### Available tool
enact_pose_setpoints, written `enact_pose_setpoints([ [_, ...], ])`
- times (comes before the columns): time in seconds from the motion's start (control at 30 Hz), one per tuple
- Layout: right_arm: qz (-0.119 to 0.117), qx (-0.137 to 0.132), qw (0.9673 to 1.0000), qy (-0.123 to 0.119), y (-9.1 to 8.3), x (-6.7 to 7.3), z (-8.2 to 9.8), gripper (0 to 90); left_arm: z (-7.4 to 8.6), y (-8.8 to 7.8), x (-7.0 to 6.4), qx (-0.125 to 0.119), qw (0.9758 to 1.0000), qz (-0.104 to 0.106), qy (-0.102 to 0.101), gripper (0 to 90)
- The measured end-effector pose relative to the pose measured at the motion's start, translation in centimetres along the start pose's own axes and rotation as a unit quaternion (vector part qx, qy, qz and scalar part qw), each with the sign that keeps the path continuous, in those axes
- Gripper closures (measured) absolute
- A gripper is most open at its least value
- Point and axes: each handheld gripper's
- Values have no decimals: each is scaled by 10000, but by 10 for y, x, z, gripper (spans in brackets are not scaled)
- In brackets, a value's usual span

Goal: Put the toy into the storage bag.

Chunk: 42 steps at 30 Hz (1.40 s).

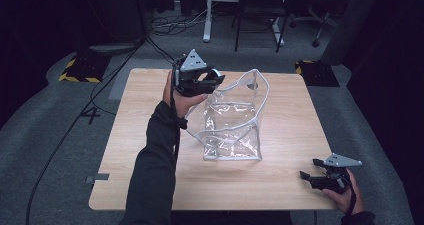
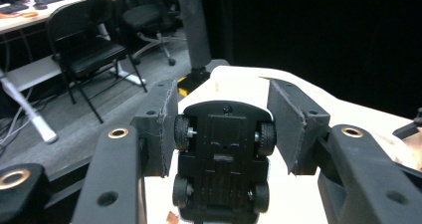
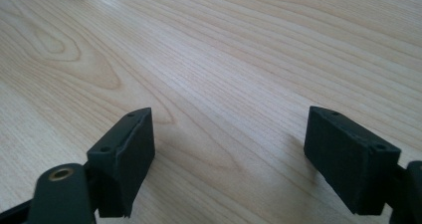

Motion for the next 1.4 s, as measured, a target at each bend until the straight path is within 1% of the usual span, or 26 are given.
enact_pose_setpoints([
  [0.07,-2,-3,10000,-9,0,0,0,202,-3,8,-3,27,10000,10,30,482],
  [0.1,-2,-3,10000,-9,0,0,0,202,-3,8,-3,27,10000,10,30,482],
  [0.23,-5,-7,10000,-26,0,0,0,202,-6,17,-6,48,9999,113,17,482],
  [0.33,-3,-5,10000,-17,0,0,0,202,-9,25,-8,117,9999,110,19,482],
  [0.4,-5,-5,10000,-26,0,0,0,202,-11,33,-10,193,9996,200,27,482],
  [0.43,-5,-5,10000,-26,0,0,0,202,-11,33,-10,193,9996,200,27,482],
  [0.47,-4,-7,10000,-26,0,0,0,202,-12,35,-10,312,9992,146,197,482],
  [0.53,-5,-8,10000,-37,0,0,0,202,-15,44,-13,413,9986,200,246,482],
  [0.57,-5,-8,10000,-37,0,0,0,202,-15,44,-13,413,9986,200,246,482],
  [0.6,-5,-8,10000,-37,0,0,0,202,-16,49,-15,520,9980,210,297,482],
  [0.7,-9,-8,10000,-39,0,0,0,202,-16,55,-18,582,9977,213,282,482],
  [0.77,-12,-9,10000,-51,0,0,0,202,-16,61,-20,657,9969,291,322,482],
  [0.8,-7,-25,10000,-42,0,0,0,202,-16,67,-24,756,9958,320,400,482],
  [0.83,-7,-25,10000,-42,0,0,0,202,-16,67,-24,756,9958,320,400,482],
  [0.87,-9,-20,10000,-52,0,0,0,202,-16,71,-26,834,9948,407,415,482],
  [0.93,-19,-7,10000,-61,0,0,0,202,-16,76,-30,912,9939,411,471,482],
  [0.97,-21,-8,10000,-63,0,0,0,201,-16,78,-31,980,9928,468,513,482],
  [1.0,-15,-24,10000,-60,0,0,1,202,-16,81,-32,1008,9925,477,504,482],
  [1.1,-16,-20,10000,-65,0,0,0,201,-15,85,-34,1163,9900,560,565,482],
  [1.13,-16,-20,10000,-65,0,0,0,201,-15,88,-35,1211,9893,525,616,482],
  [1.17,-16,-19,10000,-63,0,0,1,201,-14,90,-36,1240,9889,554,604,482],
  [1.2,-21,-5,10000,-70,0,0,0,201,-13,94,-38,1383,9864,526,712,481],
  [1.23,-21,-5,10000,-70,0,0,0,201,-13,94,-38,1383,9864,526,712,482],
  [1.27,-15,-12,10000,-56,0,0,0,201,-13,95,-39,1493,9843,536,770,482],
  [1.37,-16,-17,10000,-63,0,0,0,201,-11,101,-41,1653,9813,554,817,481],
  [1.4,-15,-21,10000,-66,0,0,0,201,-11,104,-41,1731,9793,590,862,481],
])
Point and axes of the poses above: each handheld gripper's, and its own axes: y roughly forward along the jaws, z roughly out of its underside, x roughly to its left, and after that the axes turned 5 degrees about y, right-handed
